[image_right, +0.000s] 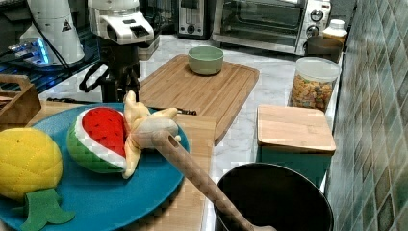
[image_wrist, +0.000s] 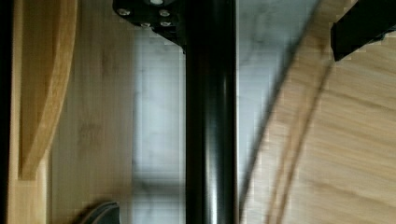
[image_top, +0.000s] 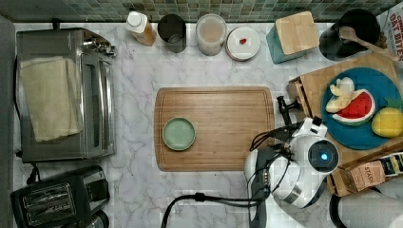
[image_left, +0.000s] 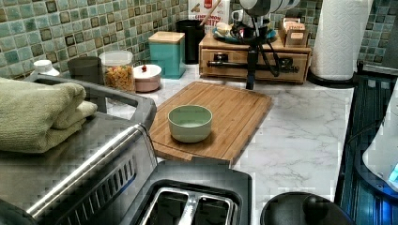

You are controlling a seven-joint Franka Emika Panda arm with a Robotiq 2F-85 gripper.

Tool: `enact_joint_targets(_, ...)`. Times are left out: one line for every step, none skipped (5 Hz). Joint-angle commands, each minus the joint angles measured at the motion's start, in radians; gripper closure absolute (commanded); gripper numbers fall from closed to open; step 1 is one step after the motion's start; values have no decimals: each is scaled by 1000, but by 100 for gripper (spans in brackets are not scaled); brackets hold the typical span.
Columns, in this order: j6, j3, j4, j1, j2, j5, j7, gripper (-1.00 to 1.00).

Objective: Open the drawer.

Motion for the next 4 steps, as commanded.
enact_joint_targets(-75,103,-254,187,-269,-17,177,-100)
enact_joint_targets(-25,111,-281,228,-259,26,172,-100)
enact_joint_targets(-48,135,-280,267,-253,17,277,-100)
enact_joint_targets(-77,164,-304,312,-302,47,360,-100)
